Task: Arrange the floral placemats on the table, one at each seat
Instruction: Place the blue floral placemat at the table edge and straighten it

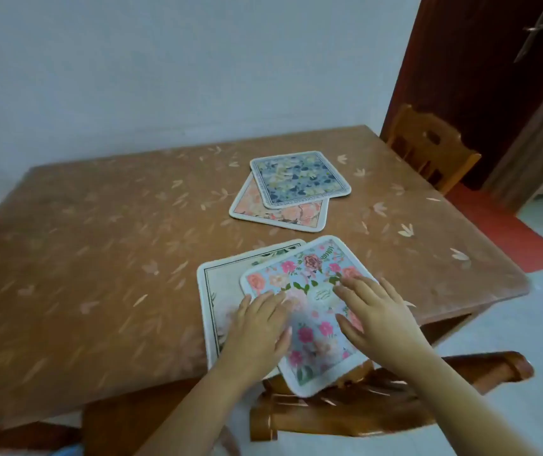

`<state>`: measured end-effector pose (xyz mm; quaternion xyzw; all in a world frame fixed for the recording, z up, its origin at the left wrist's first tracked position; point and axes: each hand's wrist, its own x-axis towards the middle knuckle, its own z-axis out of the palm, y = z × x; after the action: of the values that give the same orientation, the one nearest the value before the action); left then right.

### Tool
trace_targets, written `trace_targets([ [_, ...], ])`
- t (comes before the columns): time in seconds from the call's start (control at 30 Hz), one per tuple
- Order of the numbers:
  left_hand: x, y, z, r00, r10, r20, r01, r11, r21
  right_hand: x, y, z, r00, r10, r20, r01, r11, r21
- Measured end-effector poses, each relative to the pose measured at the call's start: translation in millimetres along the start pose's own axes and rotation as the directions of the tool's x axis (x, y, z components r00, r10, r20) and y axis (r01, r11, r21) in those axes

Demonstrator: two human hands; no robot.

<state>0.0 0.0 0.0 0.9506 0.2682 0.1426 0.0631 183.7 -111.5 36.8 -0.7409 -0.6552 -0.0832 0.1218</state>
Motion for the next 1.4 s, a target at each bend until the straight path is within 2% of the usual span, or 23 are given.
trace_targets([
  [0.07, 1.9, -1.3, 16.5, 0.999, -0.001, 0.052, 0.005, 0.997, -0.074, 1.2, 10.8, 13.6, 0.997, -0.065, 0.029, 0.065, 0.998, 0.000],
  [0.1, 1.1, -3.6, 26.8, 0.998, 0.028, 0.063, -0.025, 0.998, -0.051, -0.6, 16.3, 21.7, 0.993, -0.109, 0.050, 0.109, 0.994, 0.003],
  [0.23, -1.7, -12.3, 57.1, 0.975, 0.035, 0.219, -0.019, 0.997, -0.075, -3.3, 27.8, 45.9, 0.951, -0.217, 0.219, 0.213, 0.976, 0.041],
  [0.47, -12.9, -29.8, 88.4, 0.938, 0.113, 0.329, -0.091, 0.993, -0.080, -4.4, 35.2, 93.9, 0.825, -0.281, 0.491, 0.194, 0.956, 0.221],
  [0.6, -19.1, -39.2, 99.5, 0.937, 0.118, 0.330, -0.074, 0.987, -0.143, -6.1, 39.0, 113.6, 0.771, -0.320, 0.550, 0.207, 0.943, 0.259],
  [0.67, -22.2, -42.1, 104.1, 0.939, 0.108, 0.328, -0.047, 0.981, -0.188, -8.2, 39.0, 120.6, 0.744, -0.338, 0.576, 0.225, 0.939, 0.260],
  [0.87, -28.2, -44.4, 117.9, 0.939, 0.065, 0.338, 0.016, 0.973, -0.232, -13.2, 42.1, 133.7, 0.722, -0.363, 0.589, 0.245, 0.930, 0.273],
  [1.27, -28.9, -32.9, 119.6, 0.938, 0.007, 0.346, 0.099, 0.953, -0.287, -14.6, 42.4, 142.3, 0.714, -0.354, 0.604, 0.258, 0.935, 0.243],
  [1.4, -28.5, -30.2, 115.8, 0.933, 0.006, 0.360, 0.110, 0.948, -0.299, -12.2, 41.6, 138.8, 0.723, -0.339, 0.602, 0.220, 0.939, 0.264],
])
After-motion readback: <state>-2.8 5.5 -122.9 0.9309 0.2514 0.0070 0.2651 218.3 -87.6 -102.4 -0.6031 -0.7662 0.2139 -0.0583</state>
